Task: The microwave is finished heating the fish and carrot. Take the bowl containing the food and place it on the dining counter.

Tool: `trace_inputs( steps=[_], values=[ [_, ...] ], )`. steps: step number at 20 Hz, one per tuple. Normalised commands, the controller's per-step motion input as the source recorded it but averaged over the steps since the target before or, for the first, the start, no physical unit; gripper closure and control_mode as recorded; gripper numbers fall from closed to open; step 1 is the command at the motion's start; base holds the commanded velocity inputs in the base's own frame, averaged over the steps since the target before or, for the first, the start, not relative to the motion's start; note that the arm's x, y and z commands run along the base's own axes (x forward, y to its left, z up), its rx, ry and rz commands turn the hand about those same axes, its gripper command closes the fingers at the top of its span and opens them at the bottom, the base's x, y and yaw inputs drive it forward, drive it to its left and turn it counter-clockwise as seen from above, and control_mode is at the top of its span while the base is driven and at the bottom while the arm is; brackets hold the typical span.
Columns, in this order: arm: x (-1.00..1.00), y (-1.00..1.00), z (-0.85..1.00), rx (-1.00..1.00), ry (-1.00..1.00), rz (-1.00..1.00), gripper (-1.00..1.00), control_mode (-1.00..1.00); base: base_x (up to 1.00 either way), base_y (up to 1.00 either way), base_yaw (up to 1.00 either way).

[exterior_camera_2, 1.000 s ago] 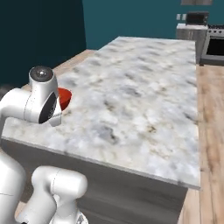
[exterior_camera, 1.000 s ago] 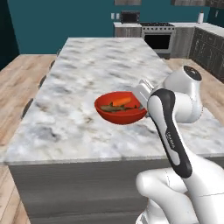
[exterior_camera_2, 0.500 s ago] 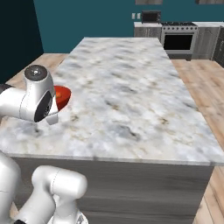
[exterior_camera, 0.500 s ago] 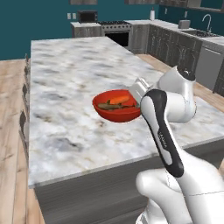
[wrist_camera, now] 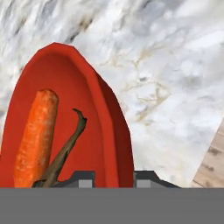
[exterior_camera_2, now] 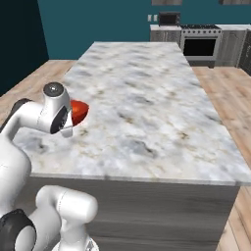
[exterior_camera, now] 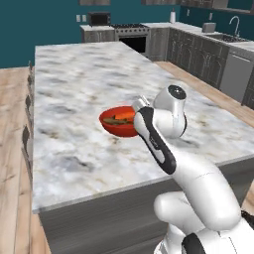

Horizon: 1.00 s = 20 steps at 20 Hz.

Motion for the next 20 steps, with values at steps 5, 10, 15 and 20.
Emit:
trace_inputs(
  steps=[5,10,15,20],
  values=[
    [1.0,-0.05,-0.46,0.14,0.13,0.22,1.0,-1.0,0.0,0.0,0.0],
    [0.42,0.1,-0.21,0.0,0.09,0.27,1.0,-1.0,0.0,0.0,0.0],
    [0.97,0.6,-0.42,-0.04,0.02,0.0,1.0,-1.0,0.0,0.0,0.0],
    [1.0,0.62,-0.62,-0.13,0.01,0.0,1.0,-1.0,0.0,0.0,0.0]
  ],
)
